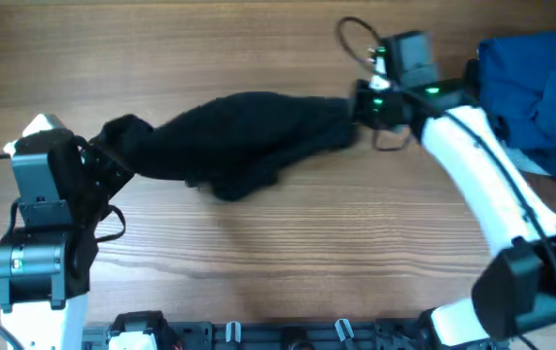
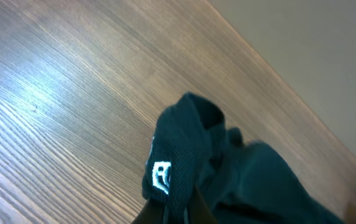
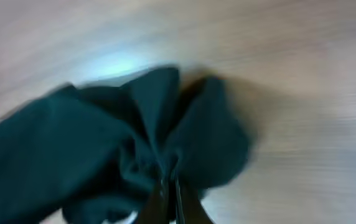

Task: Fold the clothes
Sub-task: 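Lift and stretch the garment between both grippers, then lower it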

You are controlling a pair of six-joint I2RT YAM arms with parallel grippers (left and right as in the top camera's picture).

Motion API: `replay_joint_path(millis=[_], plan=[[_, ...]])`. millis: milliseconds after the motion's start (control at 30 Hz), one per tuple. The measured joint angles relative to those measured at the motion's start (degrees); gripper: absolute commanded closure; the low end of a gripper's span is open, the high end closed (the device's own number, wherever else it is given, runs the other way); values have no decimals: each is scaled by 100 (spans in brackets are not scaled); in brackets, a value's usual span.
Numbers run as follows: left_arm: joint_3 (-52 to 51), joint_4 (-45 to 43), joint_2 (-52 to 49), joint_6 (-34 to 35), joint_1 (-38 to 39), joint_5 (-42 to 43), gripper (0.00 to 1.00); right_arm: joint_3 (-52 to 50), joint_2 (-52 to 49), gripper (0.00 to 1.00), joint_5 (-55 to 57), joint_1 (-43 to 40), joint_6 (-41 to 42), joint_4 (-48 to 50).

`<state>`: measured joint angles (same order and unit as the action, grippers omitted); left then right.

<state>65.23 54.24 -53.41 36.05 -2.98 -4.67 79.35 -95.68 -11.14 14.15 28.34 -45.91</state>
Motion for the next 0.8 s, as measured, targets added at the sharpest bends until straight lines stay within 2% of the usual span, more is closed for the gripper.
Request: replay_joint_path(millis=[67, 200, 267, 300, 400, 433, 467, 633, 800], plan=[[0, 39, -46, -2, 0, 7, 96, -26, 0, 96, -46, -35, -173, -608], [0, 70, -345, -203, 0, 157, 96, -407, -22, 95, -219, 184, -538, -1193], [0, 72, -485, -273, 0, 212, 96, -435, -31, 82, -240, 201, -695, -1443], [0, 74, -566, -332, 0, 271, 96, -450, -31, 70, -262, 199, -850, -1567], [0, 79, -785, -498, 0, 415, 96, -466, -31, 44, -315, 199, -1176, -1416], [0, 74, -831, -538, 0, 439, 96, -461, -31, 34, -339, 199, -1309, -1014], [0, 76, -872, -560, 0, 463, 96, -455, -33, 31, -341, 199, -1410, -780], [0, 76, -922, -605, 0, 503, 96, -330, -66, 30, -380, 199, -1825, 1611], [0, 76, -922, -605, 0, 503, 96, -225, -684, 31, -334, 243, -1967, 2629]])
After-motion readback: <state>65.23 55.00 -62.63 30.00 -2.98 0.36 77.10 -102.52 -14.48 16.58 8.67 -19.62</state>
